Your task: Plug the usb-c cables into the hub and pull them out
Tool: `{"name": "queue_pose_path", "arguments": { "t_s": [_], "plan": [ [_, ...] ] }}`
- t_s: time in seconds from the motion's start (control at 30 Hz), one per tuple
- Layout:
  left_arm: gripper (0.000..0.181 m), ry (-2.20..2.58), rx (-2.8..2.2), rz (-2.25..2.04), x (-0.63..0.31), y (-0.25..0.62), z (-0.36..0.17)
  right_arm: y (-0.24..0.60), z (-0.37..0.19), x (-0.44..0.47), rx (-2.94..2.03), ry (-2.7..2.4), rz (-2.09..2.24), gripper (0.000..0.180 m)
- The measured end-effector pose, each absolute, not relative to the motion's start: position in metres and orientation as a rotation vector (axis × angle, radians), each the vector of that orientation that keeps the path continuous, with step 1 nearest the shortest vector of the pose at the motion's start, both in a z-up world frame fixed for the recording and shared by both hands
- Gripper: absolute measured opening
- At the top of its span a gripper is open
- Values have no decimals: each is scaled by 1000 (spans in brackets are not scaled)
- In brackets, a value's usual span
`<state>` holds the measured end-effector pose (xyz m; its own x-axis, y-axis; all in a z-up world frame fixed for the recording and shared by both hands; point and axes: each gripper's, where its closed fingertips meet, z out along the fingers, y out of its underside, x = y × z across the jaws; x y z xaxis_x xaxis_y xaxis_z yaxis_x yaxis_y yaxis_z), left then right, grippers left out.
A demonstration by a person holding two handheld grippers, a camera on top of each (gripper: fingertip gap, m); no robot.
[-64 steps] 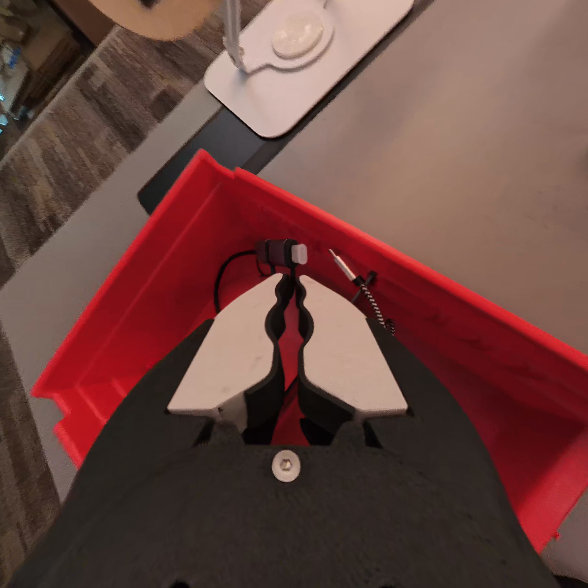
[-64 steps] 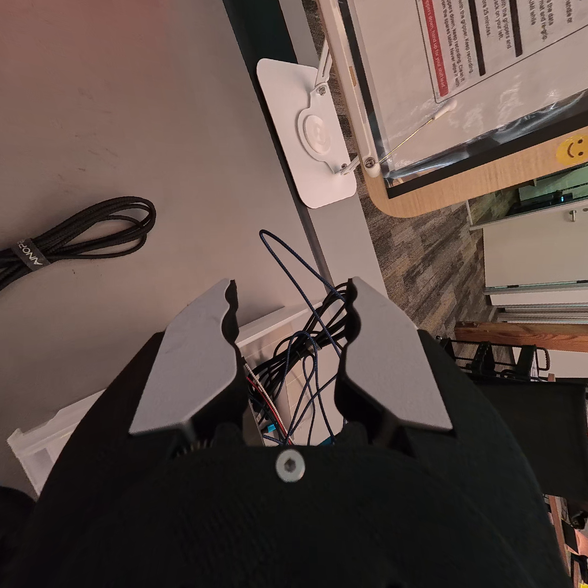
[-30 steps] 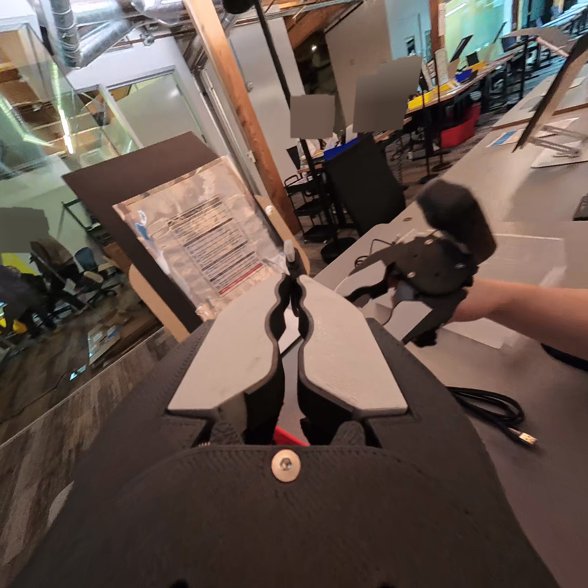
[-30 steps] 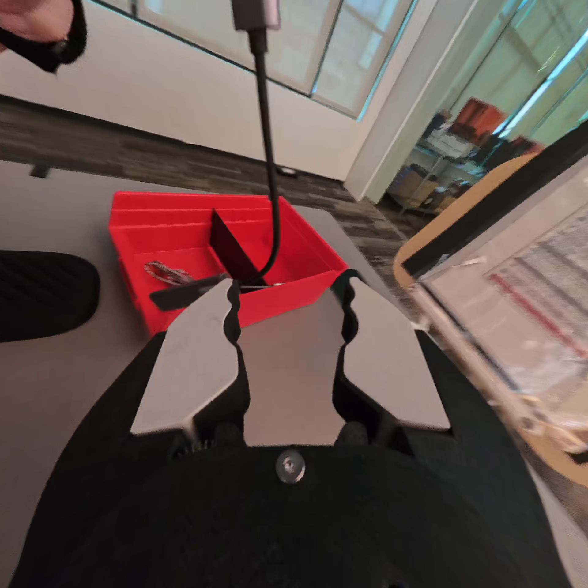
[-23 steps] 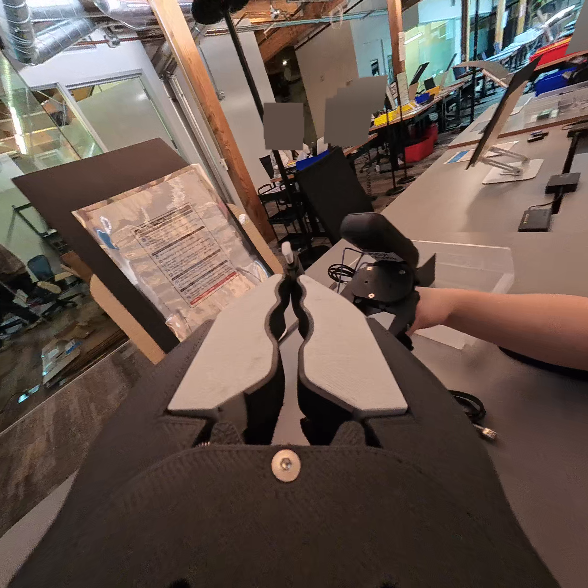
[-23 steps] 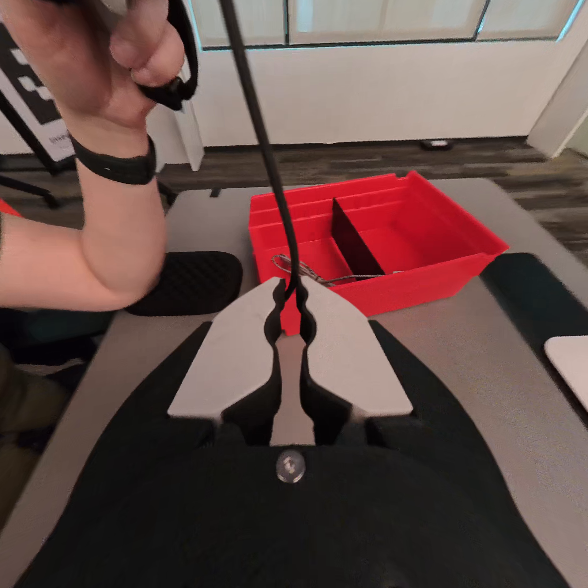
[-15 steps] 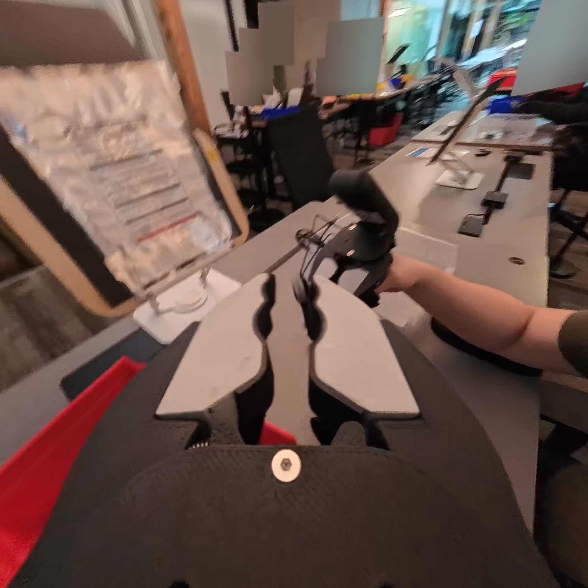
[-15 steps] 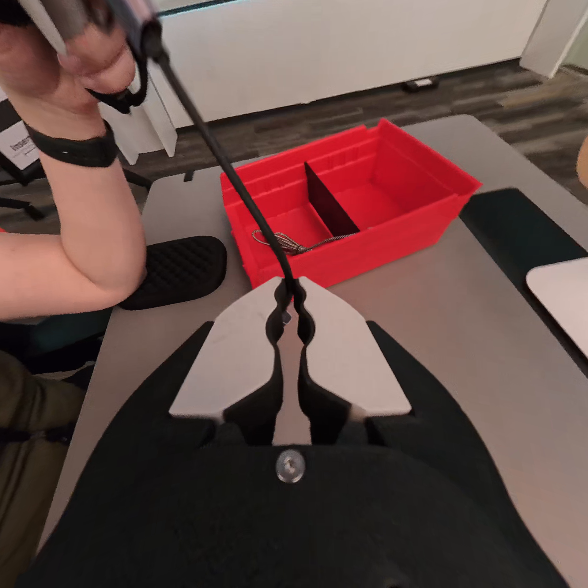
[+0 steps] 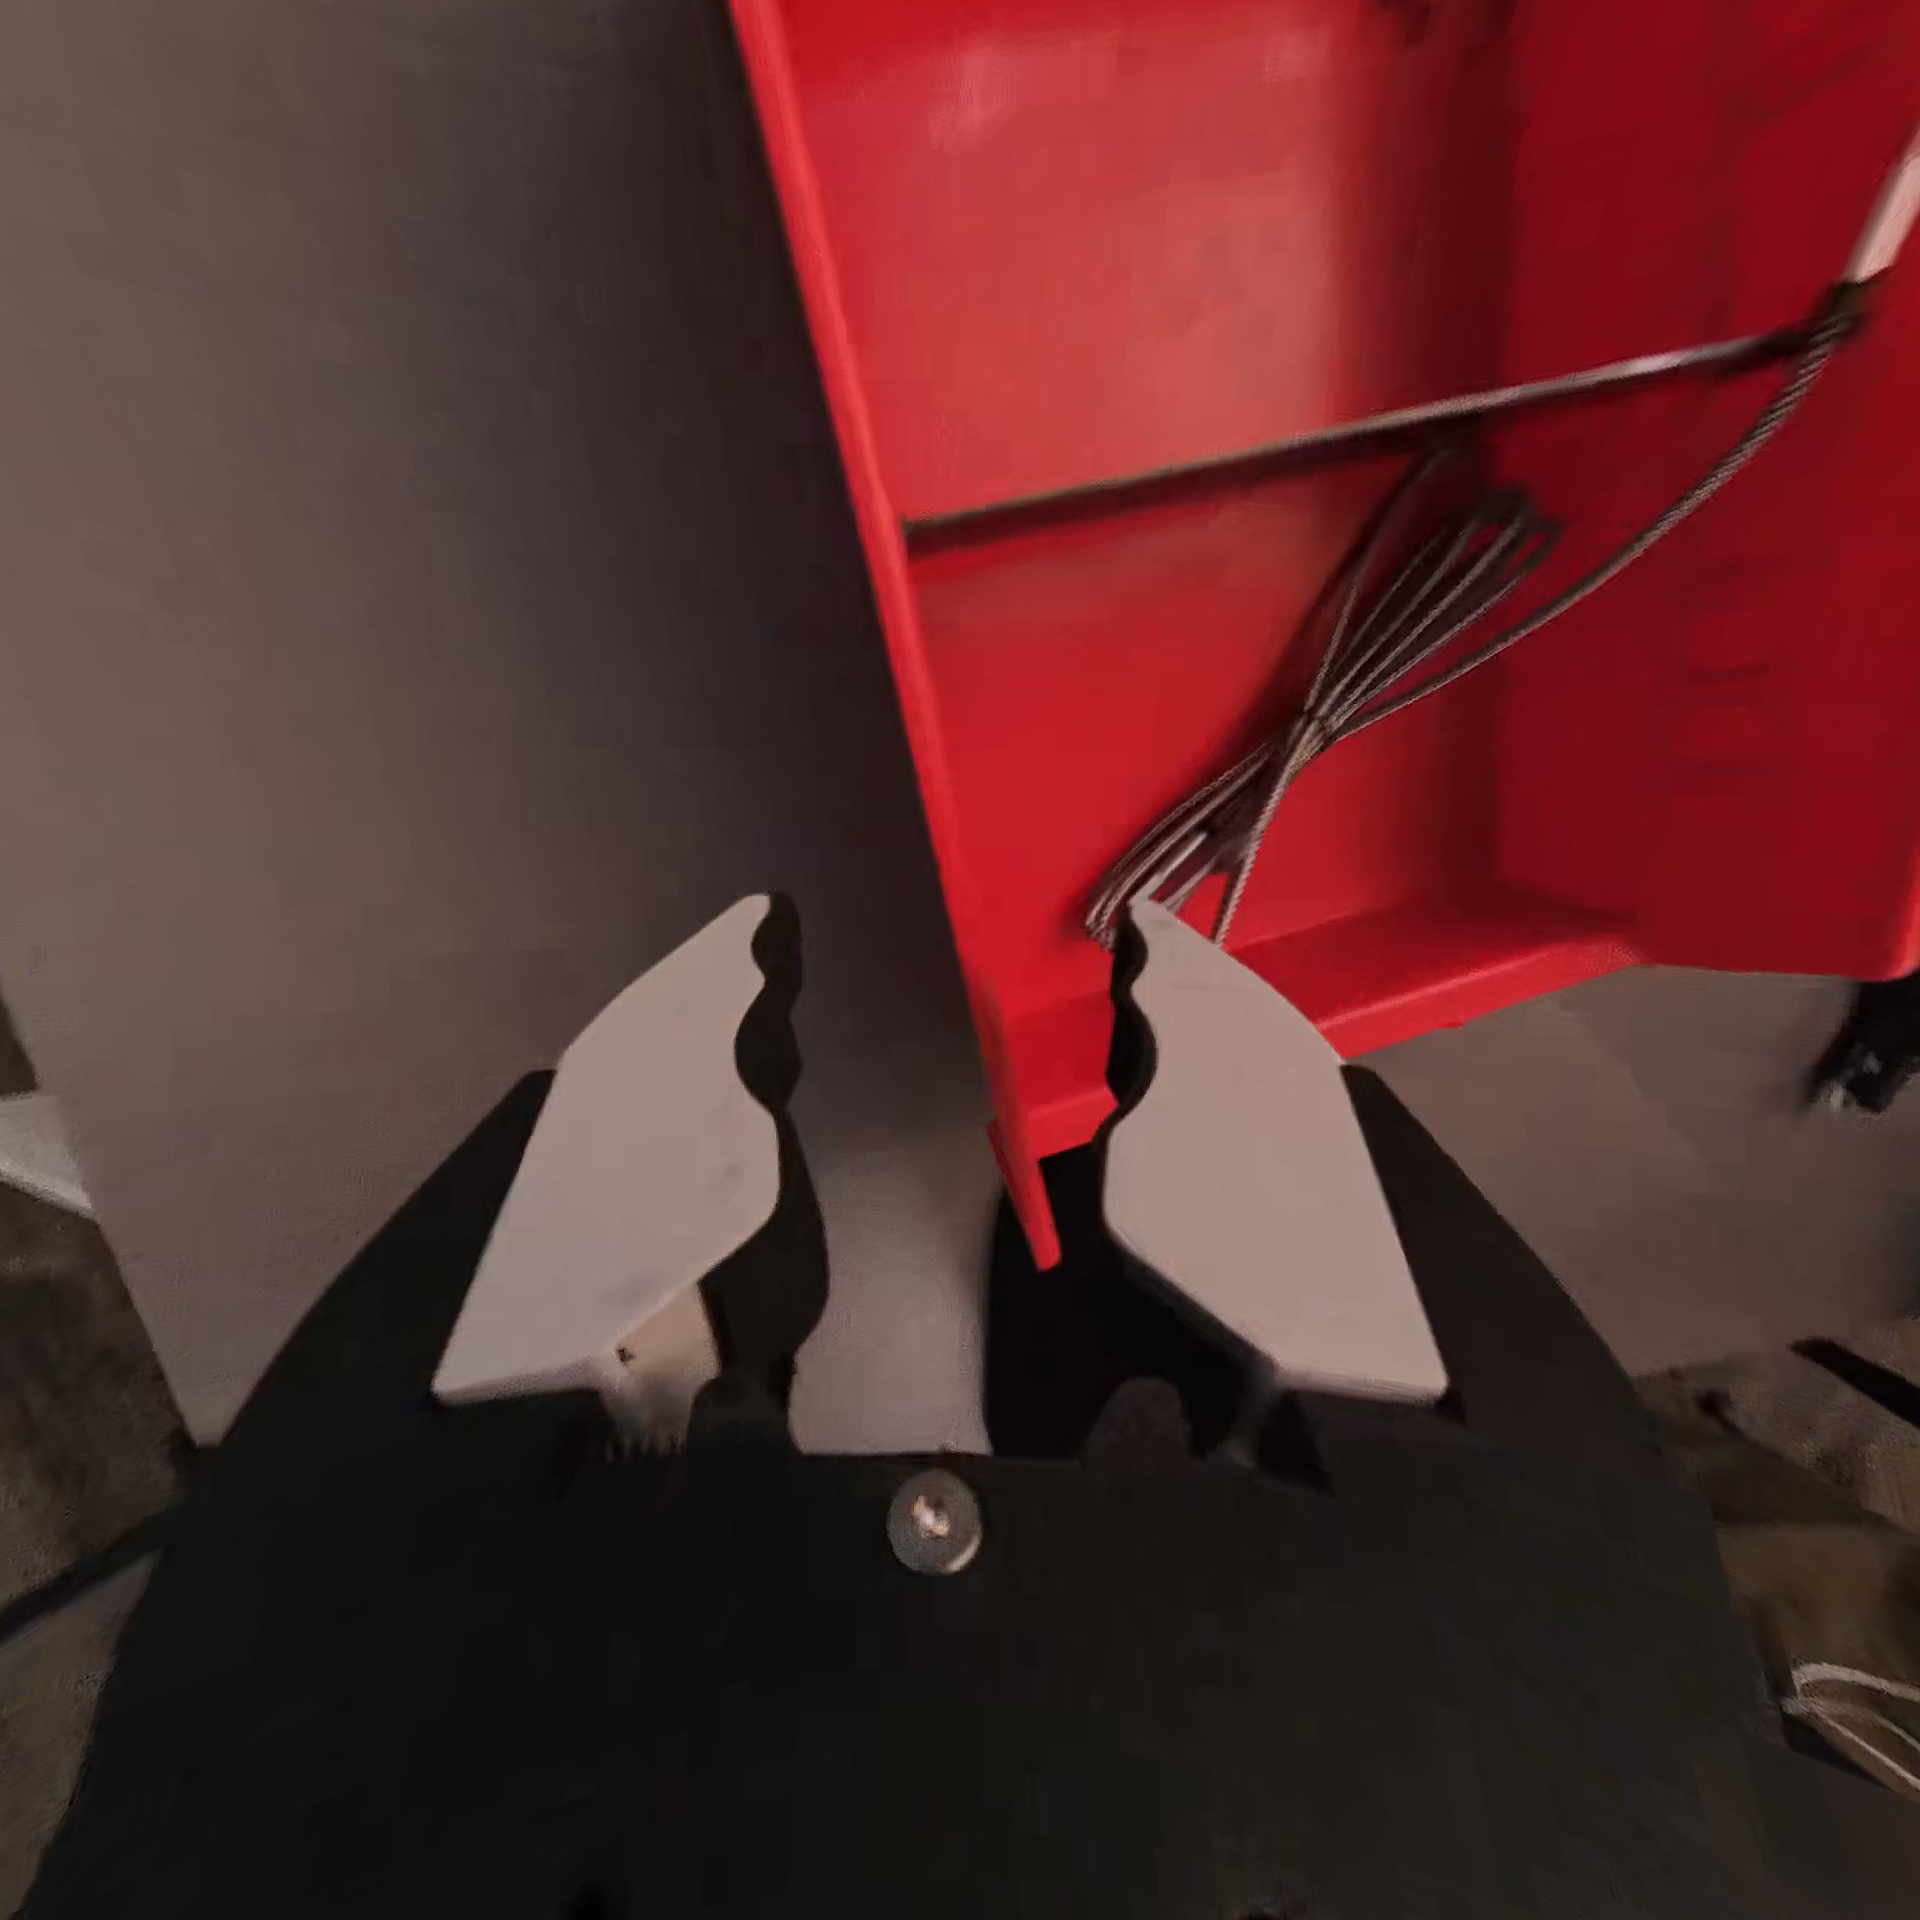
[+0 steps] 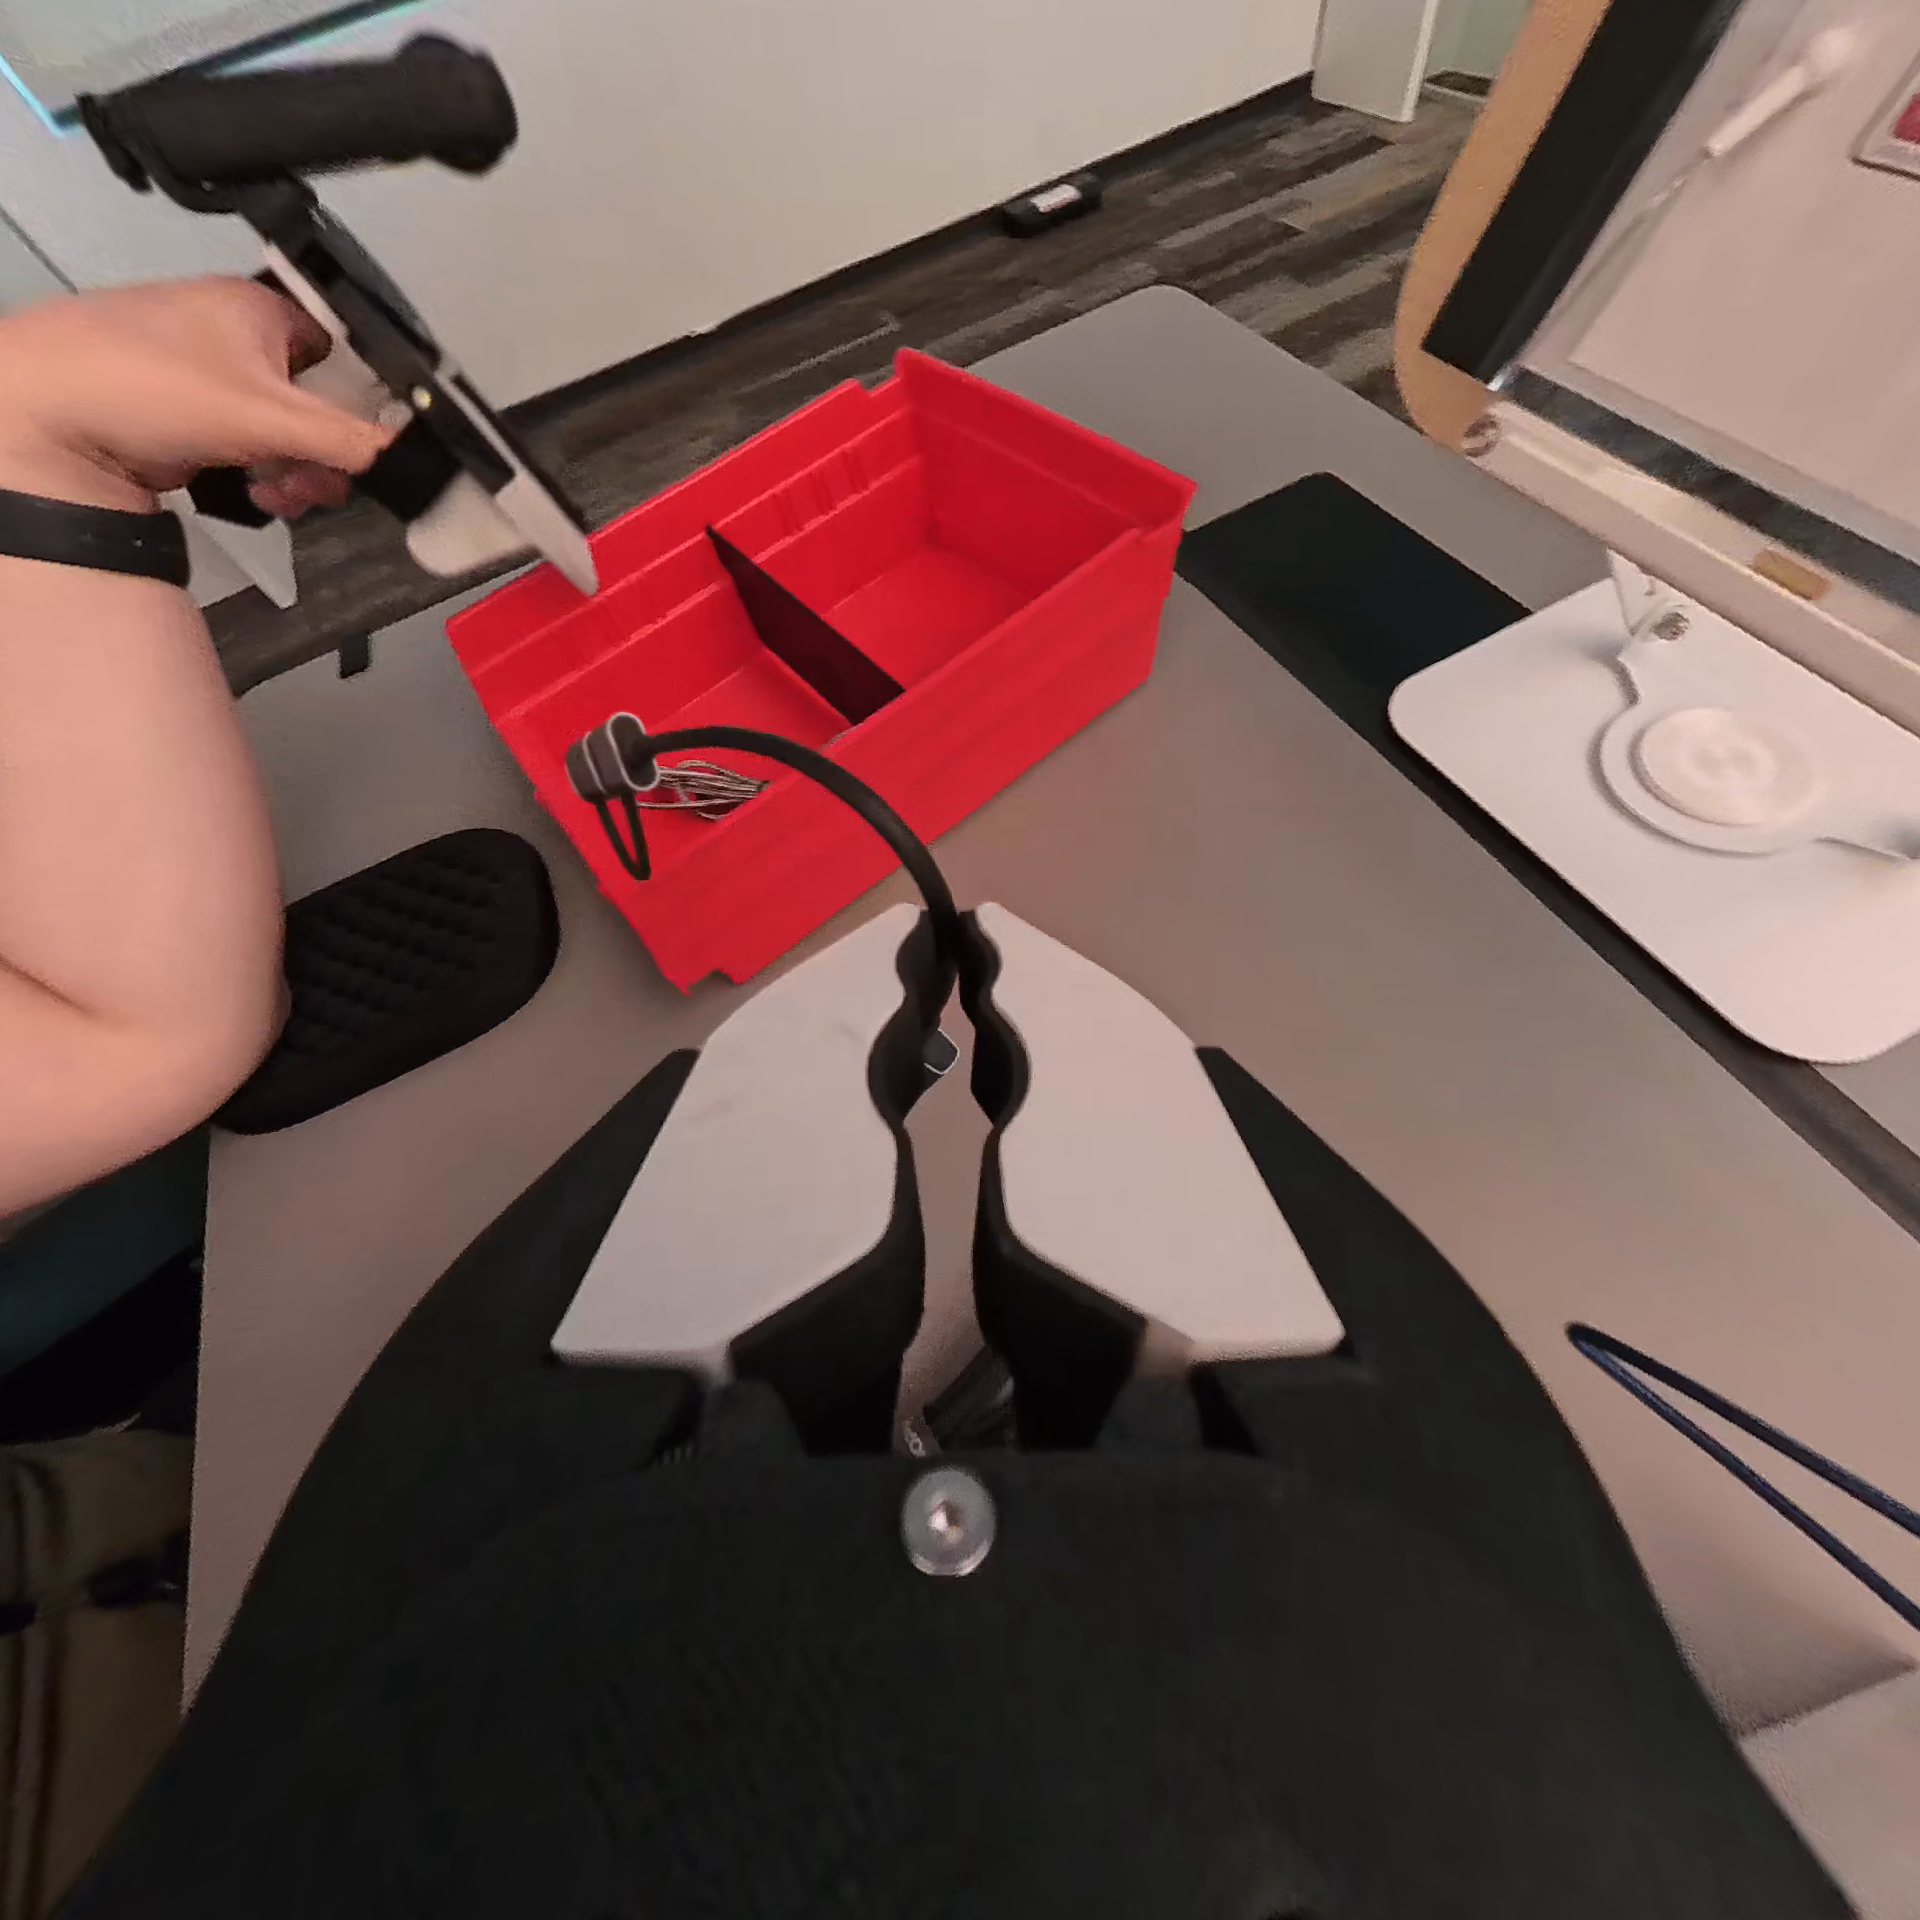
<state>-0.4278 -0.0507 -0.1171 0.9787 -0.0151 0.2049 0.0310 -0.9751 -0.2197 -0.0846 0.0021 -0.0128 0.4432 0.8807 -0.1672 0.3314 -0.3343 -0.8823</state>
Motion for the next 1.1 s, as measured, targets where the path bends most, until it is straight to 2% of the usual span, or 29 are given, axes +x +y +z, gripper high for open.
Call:
{"name": "queue_pose_path", "arguments": {
  "t_s": [0.1,0.37,0.47,0.57,0.63,0.77,0.87,1.0,1.1],
  "plan": [
    [43,1,-3021,-294,-435,-62,-138,8,-18,-78,-1919,-988,827,3],
    [13,14,-2985,-297,-437,-54,-137,12,-55,-88,-2083,-963,869,4],
    [25,-21,-2976,-265,-444,-54,-136,10,-73,-96,-2155,-965,898,4],
    [53,-81,-2893,-141,-460,-44,-123,6,-92,-106,-2224,-967,946,4],
    [63,-74,-2803,-99,-462,-36,-106,4,-106,-112,-2273,-968,974,4],
    [56,203,-2577,-335,-408,-27,-61,8,-137,-111,-2378,-981,914,4],
    [53,544,-2523,-532,-348,-42,-52,18,-161,-100,-2445,-989,775,4],
    [58,897,-2647,-495,-314,-55,-88,25,-183,-87,-2509,-1016,628,6],
    [60,972,-2816,-385,-318,-52,-124,28,-191,-79,-2517,-1090,453,11]
  ]
}}
